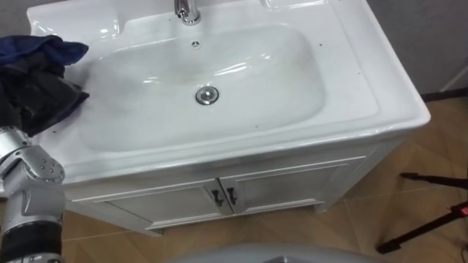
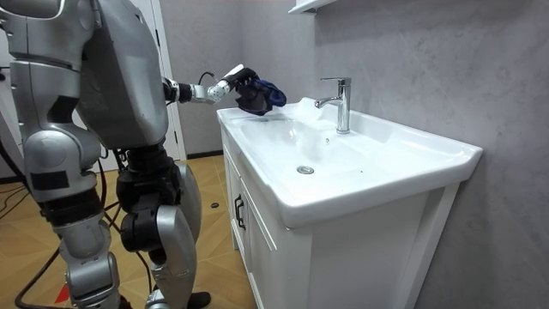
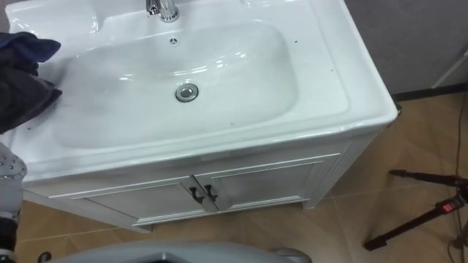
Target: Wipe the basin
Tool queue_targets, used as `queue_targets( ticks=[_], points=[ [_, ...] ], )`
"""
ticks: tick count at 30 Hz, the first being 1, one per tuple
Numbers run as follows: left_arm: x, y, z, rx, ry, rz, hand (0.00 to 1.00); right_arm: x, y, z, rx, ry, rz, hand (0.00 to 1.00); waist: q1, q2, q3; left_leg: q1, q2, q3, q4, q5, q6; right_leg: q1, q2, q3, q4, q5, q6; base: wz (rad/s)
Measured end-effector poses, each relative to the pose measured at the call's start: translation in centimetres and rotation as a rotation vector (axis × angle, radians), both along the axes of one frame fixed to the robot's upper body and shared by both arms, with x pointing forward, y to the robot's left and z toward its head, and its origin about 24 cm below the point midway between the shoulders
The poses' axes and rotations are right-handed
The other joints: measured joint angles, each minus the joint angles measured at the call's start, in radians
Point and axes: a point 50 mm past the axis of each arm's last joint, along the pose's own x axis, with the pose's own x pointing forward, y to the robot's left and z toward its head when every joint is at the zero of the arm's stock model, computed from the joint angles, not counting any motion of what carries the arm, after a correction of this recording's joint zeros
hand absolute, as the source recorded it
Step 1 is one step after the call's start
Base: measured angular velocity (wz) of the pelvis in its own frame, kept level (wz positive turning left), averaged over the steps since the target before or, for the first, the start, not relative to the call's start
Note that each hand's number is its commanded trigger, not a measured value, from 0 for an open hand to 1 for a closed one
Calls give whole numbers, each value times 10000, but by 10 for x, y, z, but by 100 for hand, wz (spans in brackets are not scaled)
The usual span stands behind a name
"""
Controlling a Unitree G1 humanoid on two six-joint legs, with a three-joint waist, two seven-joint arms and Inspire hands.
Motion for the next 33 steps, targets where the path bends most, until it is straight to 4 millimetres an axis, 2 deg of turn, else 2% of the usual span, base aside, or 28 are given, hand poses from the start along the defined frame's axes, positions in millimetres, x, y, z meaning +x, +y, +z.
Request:
queue_targets(
  ticks=[9,10,11,12,33],
  points=[
    [-3,3,-4,-363,13,254,100,1,1,0,-55,-92,28,0,136,11,32,-19,-17,-16,-6,5,9,0,-15,-11,-16,-4,7,0],
    [-3,3,-4,-363,14,254,81,1,1,0,-49,-108,31,0,145,14,34,-19,-18,-16,-7,5,9,0,-15,-11,-18,-4,7,0],
    [-3,3,-4,-363,15,256,49,2,1,-1,-38,-129,36,0,160,21,40,-20,-19,-16,-8,5,9,0,-15,-9,-23,-4,7,0],
    [-3,3,-4,-366,23,262,0,2,1,-1,-41,-137,37,0,165,28,48,-21,-20,-16,-10,5,9,0,-16,-10,-25,-4,7,0],
    [-4,3,-6,-396,98,298,0,3,2,-1,-124,-224,160,0,155,22,37,-21,-25,-55,-2,7,12,7,-19,-36,-17,-4,9,0]
  ],
)
